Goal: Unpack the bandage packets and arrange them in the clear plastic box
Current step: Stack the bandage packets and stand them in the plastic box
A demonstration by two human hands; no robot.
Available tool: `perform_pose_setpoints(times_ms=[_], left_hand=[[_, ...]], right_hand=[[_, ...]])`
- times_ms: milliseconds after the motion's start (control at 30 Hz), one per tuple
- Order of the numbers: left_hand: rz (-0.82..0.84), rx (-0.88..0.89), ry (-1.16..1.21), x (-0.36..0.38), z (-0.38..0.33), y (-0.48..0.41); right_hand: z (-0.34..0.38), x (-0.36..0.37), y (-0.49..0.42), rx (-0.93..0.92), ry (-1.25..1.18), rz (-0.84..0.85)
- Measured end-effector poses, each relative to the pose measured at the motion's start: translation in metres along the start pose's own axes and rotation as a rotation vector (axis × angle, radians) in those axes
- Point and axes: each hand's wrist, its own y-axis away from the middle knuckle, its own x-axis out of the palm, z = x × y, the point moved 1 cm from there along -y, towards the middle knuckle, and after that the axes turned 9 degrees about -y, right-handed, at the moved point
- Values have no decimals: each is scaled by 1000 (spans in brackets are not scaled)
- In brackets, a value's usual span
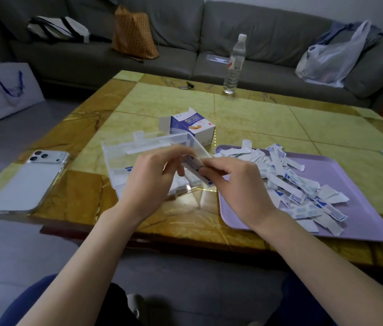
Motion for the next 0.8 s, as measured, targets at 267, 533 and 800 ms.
perform_pose_setpoints(times_ms=[267, 533, 800], left_hand=[[-118, -32, -77, -35, 25, 7], [90, -412, -476, -51, 63, 22], [162, -446, -492, -50, 70, 31]], right_hand=[[30, 28, -42, 28, -23, 144], [3, 47, -91, 290, 150, 203], [-26, 84, -107, 551, 399, 444]])
